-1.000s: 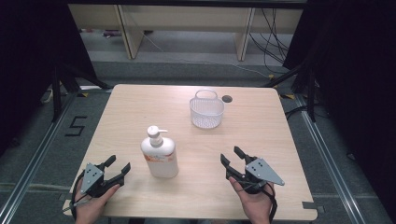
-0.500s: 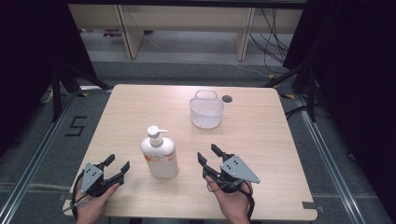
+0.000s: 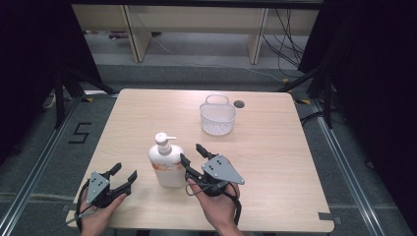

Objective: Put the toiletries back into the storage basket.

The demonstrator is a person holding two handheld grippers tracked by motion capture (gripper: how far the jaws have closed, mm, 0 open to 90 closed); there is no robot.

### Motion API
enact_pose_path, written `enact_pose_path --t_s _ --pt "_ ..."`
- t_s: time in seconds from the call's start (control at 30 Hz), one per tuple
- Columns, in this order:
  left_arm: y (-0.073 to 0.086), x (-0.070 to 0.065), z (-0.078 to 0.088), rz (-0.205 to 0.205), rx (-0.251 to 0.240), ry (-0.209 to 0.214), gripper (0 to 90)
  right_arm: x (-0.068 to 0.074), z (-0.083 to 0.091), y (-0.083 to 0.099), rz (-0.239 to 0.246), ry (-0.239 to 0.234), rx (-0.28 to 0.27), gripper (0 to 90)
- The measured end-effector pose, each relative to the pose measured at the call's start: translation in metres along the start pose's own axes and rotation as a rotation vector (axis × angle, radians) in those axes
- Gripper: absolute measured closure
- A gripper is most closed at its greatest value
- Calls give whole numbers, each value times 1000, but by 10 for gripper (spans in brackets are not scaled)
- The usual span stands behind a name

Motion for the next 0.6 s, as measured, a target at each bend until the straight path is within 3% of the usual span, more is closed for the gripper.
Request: enact_pose_path --t_s 0.03,0.07,0.13,0.2,0.27,0.3,0.33,0.53,0.6 --pt "0 0 1 3 6 -4 334 0 -3 -3 29 15 -12 459" --pt "0 0 1 3 5 -4 334 12 -7 -5 1 -8 6 454" --pt "0 0 1 3 5 -4 334 13 -7 -6 13 -2 9 452" --pt "0 0 1 3 4 -3 334 23 -12 -11 9 -18 -2 439" --pt "0 0 0 4 5 -4 334 24 -13 -13 22 -16 -18 435" --pt "0 0 0 3 5 -4 334 29 -13 -12 7 -17 8 429" --pt "0 0 0 2 6 -3 334 28 -16 -14 38 -13 -15 426" --pt "0 0 0 5 4 -3 335 44 -23 -16 0 -16 11 406" --pt "0 0 0 4 5 -2 335 46 -26 -18 25 1 -7 400"
Point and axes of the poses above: each handheld gripper's, and its own axes: z roughly backward along the jaws, y roughly out of its underside, x roughly to its left, the point moved 10 cm from there along -z, roughly forward along the jaws, and after that the axes turned 11 degrees about y, right-handed, at the moved point
